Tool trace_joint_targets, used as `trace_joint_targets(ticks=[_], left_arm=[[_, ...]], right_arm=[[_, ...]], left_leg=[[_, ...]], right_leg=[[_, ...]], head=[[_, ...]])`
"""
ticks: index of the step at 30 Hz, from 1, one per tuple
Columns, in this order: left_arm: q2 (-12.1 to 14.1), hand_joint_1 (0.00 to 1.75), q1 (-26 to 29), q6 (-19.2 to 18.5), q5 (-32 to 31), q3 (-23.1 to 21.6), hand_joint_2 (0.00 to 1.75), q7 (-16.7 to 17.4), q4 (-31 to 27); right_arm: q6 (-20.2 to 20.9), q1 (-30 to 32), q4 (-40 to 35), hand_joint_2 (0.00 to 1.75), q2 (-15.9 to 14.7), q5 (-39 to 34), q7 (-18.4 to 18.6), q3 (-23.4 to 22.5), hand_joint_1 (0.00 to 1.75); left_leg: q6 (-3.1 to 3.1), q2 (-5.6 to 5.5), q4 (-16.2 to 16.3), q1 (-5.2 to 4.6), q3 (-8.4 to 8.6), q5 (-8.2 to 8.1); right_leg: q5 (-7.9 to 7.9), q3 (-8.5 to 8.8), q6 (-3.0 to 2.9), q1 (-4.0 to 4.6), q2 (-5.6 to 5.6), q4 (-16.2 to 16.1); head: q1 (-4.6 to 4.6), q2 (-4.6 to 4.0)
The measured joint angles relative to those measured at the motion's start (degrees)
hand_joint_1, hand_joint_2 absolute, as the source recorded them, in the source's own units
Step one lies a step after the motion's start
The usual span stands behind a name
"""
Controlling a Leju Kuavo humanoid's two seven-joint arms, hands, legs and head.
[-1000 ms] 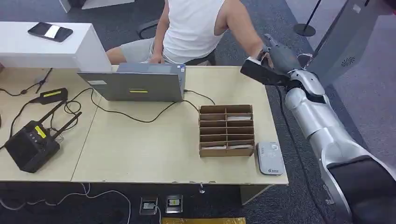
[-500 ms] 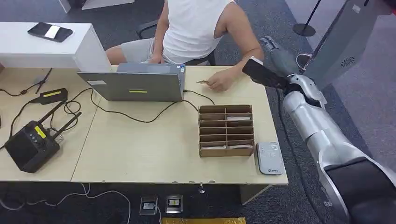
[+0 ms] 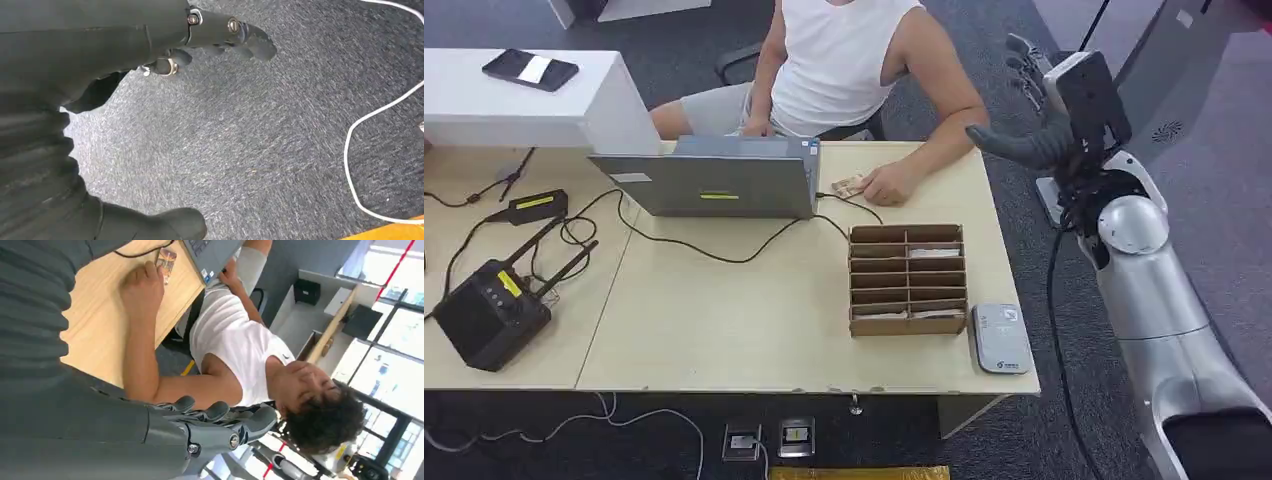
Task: Pass the card to the sensor for recognition and then transmit it.
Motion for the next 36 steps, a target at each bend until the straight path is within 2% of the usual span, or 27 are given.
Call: trace_joint_targets(ticks=[6,9,20,27,36], left_arm=[[0.15,0.00,0.25,0.02,0.35,0.02,1.75,-0.29,0.02],[0.33,0.00,0.33,0.26,0.85,0.09,1.75,-0.29,0.07],[0.55,0.00,1.12,1.01,1.33,1.03,1.75,-0.27,0.09],[0.55,0.00,1.20,0.98,1.27,1.03,1.75,0.02,0.09],[0.55,0.00,1.26,1.01,1.23,1.03,1.75,0.28,0.09]], right_arm=[[2.91,6.69,-7.75,1.75,-1.67,5.60,0.83,-0.55,0.00],[4.57,10.15,-10.57,1.75,-2.24,11.82,1.47,-0.44,0.00],[8.59,18.86,-15.13,1.75,-2.56,30.60,3.13,1.03,0.00],[9.20,24.30,-15.90,1.75,-2.52,37.03,3.08,2.19,0.00],[8.94,27.73,-15.88,1.75,-2.52,38.03,3.10,3.65,0.00]], left_leg=[[0.00,0.00,0.00,0.00,0.00,0.00],[0.00,0.00,-0.01,0.01,-0.01,0.00],[0.00,-0.01,-0.02,0.00,-0.03,0.00],[0.00,-0.03,-0.02,0.00,-0.05,0.00],[0.00,-0.02,-0.02,0.00,-0.04,0.00]], right_leg=[[0.00,0.02,0.00,0.00,-0.01,0.00],[0.00,0.03,0.00,0.01,-0.02,0.00],[0.00,0.01,0.00,0.00,-0.03,0.00],[0.00,0.02,0.00,0.00,-0.08,0.00],[0.00,0.02,-0.01,0.00,-0.07,0.00]], head=[[-0.02,0.00],[0.00,0.00],[-0.02,0.00],[-0.02,0.00],[-0.02,0.00]])
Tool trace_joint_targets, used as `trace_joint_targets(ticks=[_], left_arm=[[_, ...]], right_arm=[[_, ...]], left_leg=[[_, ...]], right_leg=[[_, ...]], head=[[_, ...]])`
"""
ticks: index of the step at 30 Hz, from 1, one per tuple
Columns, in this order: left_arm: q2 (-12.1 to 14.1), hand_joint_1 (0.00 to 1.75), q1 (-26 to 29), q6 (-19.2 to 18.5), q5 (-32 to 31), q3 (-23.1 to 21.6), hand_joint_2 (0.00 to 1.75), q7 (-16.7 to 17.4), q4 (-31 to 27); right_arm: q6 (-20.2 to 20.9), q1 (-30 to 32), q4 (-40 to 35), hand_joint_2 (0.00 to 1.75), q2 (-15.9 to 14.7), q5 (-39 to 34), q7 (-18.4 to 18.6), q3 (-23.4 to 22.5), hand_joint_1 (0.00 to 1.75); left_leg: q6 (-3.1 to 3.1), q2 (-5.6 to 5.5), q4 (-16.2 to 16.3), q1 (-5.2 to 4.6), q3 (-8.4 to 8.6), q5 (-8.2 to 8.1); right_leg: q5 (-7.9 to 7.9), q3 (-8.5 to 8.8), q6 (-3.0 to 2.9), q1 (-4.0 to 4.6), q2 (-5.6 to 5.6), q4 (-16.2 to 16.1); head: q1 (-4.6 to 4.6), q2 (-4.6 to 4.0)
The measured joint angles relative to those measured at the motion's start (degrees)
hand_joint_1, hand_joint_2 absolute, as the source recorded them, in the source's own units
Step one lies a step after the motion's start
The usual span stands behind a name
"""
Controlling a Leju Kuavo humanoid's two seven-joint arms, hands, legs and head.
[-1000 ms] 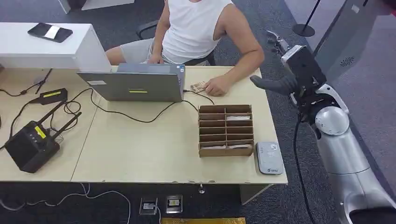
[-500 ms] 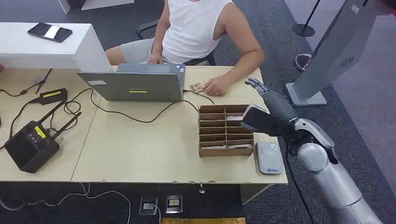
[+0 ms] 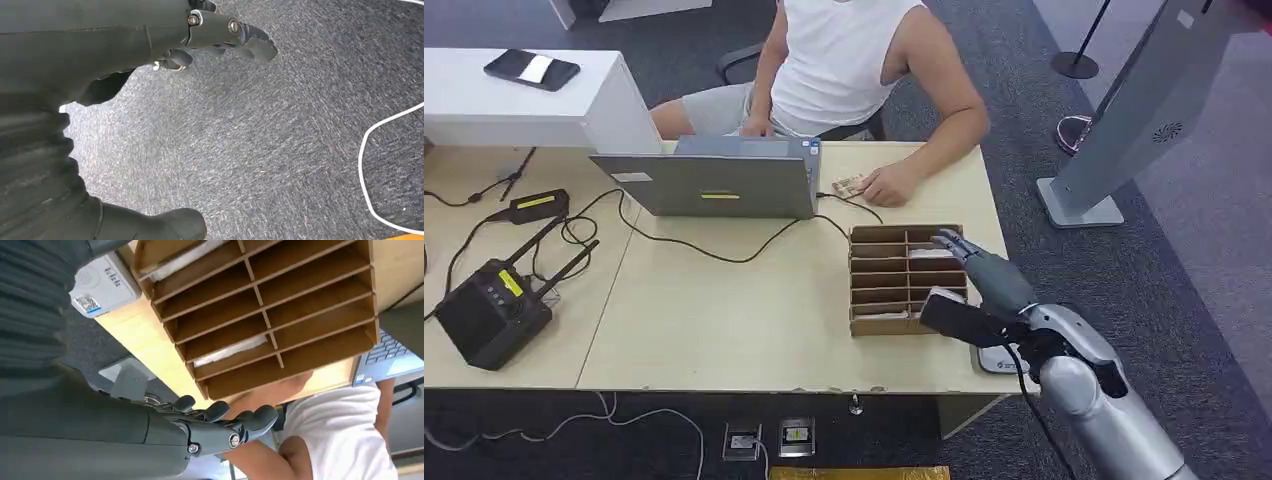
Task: Pass the card to the sensor for recognition and then transmit it.
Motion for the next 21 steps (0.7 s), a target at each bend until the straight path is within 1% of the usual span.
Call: trace_joint_targets(ticks=[9,12,16,19,21], left_arm=[[0.11,0.00,0.11,0.13,-0.15,0.00,1.75,0.02,0.00],[0.09,0.00,0.14,0.31,-0.26,0.02,1.75,0.07,0.02],[-0.04,0.00,0.37,0.92,-0.22,0.02,1.75,0.20,0.02],[-0.09,0.00,0.52,1.22,-0.04,0.04,1.75,0.37,0.02],[-0.09,0.00,0.56,1.31,-0.07,0.04,1.75,0.48,0.02]], right_arm=[[0.28,1.46,0.00,1.75,-0.55,1.20,0.70,0.99,0.00],[0.02,1.75,0.00,1.75,-0.68,3.79,1.53,1.34,0.00],[-2.03,2.18,0.44,1.75,-0.87,9.25,2.87,1.95,0.00],[-3.87,2.52,0.90,1.75,-0.87,11.78,2.91,2.30,0.00],[-4.20,2.62,1.03,1.75,-0.87,12.42,2.91,2.47,0.00]], left_leg=[[0.00,0.01,0.00,0.00,0.00,0.00],[0.00,0.00,0.00,0.00,0.00,0.00],[0.00,0.01,0.00,0.00,0.00,0.00],[0.00,0.01,0.00,0.00,0.00,0.00],[0.00,0.01,0.00,0.00,0.00,0.00]], right_leg=[[0.00,0.00,0.00,0.00,0.00,0.00],[0.00,0.00,0.00,0.00,-0.01,0.00],[0.00,0.00,0.00,0.00,0.00,0.00],[0.00,-0.01,0.00,0.00,0.00,0.00],[0.00,-0.01,0.00,0.00,0.00,0.00]], head=[[0.02,0.00],[0.02,0.00],[0.00,0.00],[0.02,0.00],[0.00,0.00]])
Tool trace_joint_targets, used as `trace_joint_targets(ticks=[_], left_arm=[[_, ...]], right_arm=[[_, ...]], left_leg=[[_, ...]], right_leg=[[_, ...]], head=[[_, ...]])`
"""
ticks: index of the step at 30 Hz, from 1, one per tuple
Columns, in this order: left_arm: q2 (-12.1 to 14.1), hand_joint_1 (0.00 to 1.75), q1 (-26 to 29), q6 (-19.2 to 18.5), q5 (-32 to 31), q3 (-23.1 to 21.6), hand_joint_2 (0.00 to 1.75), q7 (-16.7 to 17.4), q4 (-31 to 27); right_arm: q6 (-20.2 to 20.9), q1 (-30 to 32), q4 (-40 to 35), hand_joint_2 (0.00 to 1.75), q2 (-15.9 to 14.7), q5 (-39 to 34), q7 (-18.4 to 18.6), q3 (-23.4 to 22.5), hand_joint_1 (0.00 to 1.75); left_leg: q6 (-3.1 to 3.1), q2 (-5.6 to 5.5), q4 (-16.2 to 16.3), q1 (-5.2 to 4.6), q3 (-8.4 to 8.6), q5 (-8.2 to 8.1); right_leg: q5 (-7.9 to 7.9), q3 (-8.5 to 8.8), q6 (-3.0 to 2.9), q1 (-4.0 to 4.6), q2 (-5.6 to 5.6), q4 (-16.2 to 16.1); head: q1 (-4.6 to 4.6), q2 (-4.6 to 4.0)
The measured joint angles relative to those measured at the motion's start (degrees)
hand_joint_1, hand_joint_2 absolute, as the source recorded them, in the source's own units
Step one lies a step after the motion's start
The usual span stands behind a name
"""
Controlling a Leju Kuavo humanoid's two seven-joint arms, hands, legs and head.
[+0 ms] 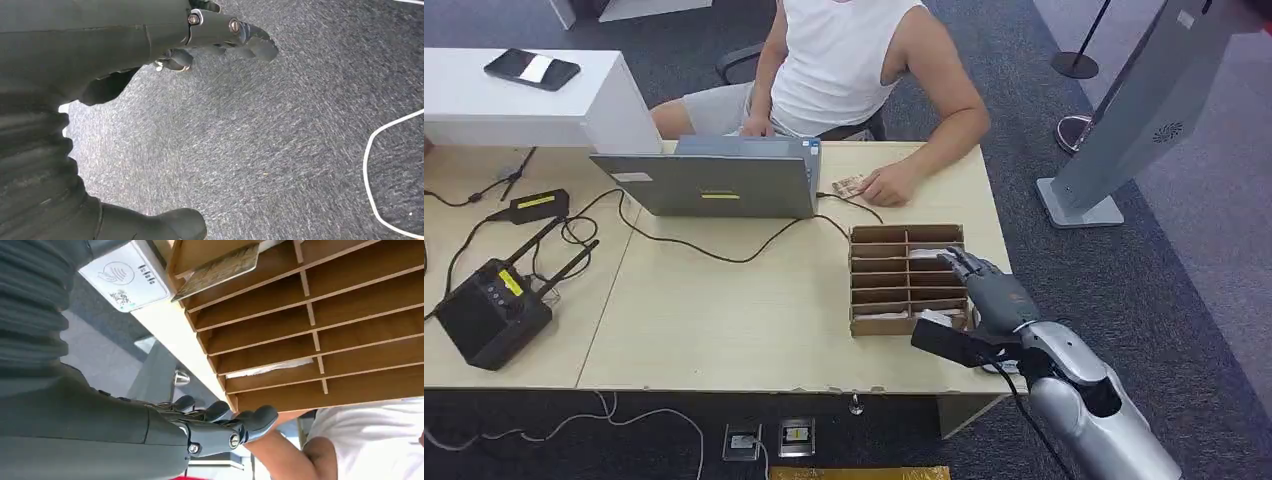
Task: Pass the card to the sensor for recognition and then transmit it.
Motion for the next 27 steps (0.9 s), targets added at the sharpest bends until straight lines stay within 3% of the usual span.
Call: trace_joint_targets(ticks=[6,8,15,27], left_arm=[[0.00,0.00,0.03,0.09,0.00,0.00,1.75,0.11,0.00],[0.00,0.00,0.06,0.13,-0.26,0.00,1.75,0.17,0.00],[0.00,0.00,0.05,0.13,-0.26,0.00,1.75,0.17,0.00],[0.02,0.00,0.04,0.20,-0.87,0.00,1.75,0.04,0.00]], right_arm=[[-0.83,0.47,0.24,1.75,0.00,1.29,-0.07,0.28,0.00],[-1.85,1.17,1.11,1.75,-1.51,5.09,-1.99,1.11,0.00],[-3.06,2.40,1.16,1.75,-2.27,5.75,-5.51,1.77,0.00],[-8.36,3.11,1.16,1.75,-2.25,8.17,-5.71,1.94,0.00]], left_leg=[[0.00,0.00,0.00,0.00,0.00,0.00],[0.00,0.02,0.00,0.00,0.01,0.00],[0.00,0.02,0.00,0.00,0.02,0.00],[0.00,0.03,0.00,0.00,0.02,0.00]], right_leg=[[0.00,0.00,0.00,0.00,-0.01,0.00],[0.00,0.00,0.00,0.00,0.03,0.00],[0.00,0.00,0.00,0.00,0.04,-0.01],[0.00,0.00,0.00,0.00,0.04,-0.01]], head=[[0.02,0.00],[0.02,0.00],[0.00,0.00],[0.00,0.00]])
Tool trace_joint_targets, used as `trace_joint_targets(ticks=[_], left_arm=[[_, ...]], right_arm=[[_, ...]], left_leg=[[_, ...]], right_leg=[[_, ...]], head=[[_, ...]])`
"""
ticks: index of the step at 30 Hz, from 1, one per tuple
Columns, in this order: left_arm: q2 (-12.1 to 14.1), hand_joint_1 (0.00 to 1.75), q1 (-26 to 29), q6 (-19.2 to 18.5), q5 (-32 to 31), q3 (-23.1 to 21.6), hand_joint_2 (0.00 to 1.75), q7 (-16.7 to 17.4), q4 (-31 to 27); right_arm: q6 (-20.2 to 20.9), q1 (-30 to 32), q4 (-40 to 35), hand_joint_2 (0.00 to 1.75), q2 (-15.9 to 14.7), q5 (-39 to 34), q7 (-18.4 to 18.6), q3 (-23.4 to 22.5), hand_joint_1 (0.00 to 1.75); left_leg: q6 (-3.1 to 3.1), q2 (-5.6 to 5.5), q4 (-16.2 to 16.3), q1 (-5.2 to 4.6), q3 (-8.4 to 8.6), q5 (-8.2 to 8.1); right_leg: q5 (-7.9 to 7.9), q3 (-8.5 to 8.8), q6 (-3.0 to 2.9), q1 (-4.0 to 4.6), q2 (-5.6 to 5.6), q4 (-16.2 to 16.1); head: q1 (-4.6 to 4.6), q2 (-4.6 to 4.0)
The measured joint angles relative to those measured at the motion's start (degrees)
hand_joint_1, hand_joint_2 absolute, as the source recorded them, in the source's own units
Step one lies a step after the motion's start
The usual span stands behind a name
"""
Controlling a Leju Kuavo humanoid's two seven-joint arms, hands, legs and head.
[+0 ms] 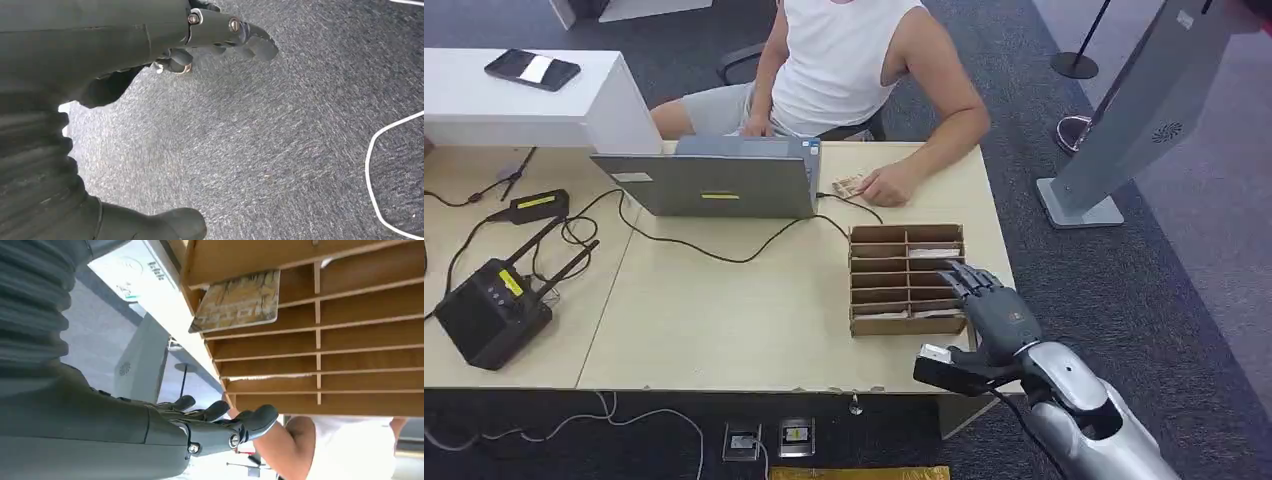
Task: Pass the card to the sensor for recognition and then transmit it.
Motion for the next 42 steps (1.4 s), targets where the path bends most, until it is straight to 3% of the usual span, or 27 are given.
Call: trace_joint_targets(ticks=[10,20,34,35,36,42], left_arm=[[-0.11,0.00,-0.87,-0.15,-0.83,-0.02,1.75,0.00,0.00],[-0.15,0.00,-1.00,-0.42,-0.96,-0.02,1.75,0.00,0.00],[-0.17,0.00,-0.96,-0.42,-0.72,-0.02,1.75,0.00,0.00],[-0.17,0.00,-0.95,-0.39,-0.72,-0.02,1.75,0.00,0.00],[-0.17,0.00,-0.95,-0.39,-0.72,-0.02,1.75,0.00,0.00],[-0.15,0.00,-0.92,-0.33,-0.72,-0.02,1.75,0.00,0.00]], right_arm=[[-9.01,0.34,2.34,1.75,2.01,4.31,-0.28,0.17,0.00],[-10.17,0.25,6.23,1.75,4.13,4.22,-0.74,0.63,0.00],[-9.99,-0.18,9.88,1.75,4.57,2.67,-0.26,0.66,0.00],[-10.04,-0.19,10.03,1.75,4.57,2.49,-0.08,0.63,1.55],[-10.08,-0.21,10.21,1.75,4.57,2.28,0.13,0.63,1.75],[-10.12,-0.46,10.82,1.75,4.57,1.38,0.37,0.50,1.75]], left_leg=[[0.00,0.00,-0.01,0.00,-0.01,0.00],[0.00,0.00,-0.01,0.00,-0.02,0.00],[0.00,-0.01,-0.01,0.00,-0.01,0.00],[0.00,-0.01,-0.01,0.00,-0.02,0.00],[0.00,-0.01,-0.01,0.00,-0.02,0.00],[0.00,-0.01,0.00,0.00,-0.01,0.00]], right_leg=[[0.00,0.00,0.00,0.00,-0.01,0.00],[0.00,0.00,0.00,0.00,-0.01,0.00],[0.00,0.00,0.00,0.00,-0.01,0.00],[0.00,0.01,0.00,0.00,-0.01,0.00],[0.00,0.00,0.00,0.00,-0.01,0.00],[0.00,0.01,0.00,0.00,-0.01,0.00]], head=[[0.00,0.00],[0.02,0.00],[0.00,0.00],[0.00,0.00],[0.02,0.00],[0.00,0.00]])
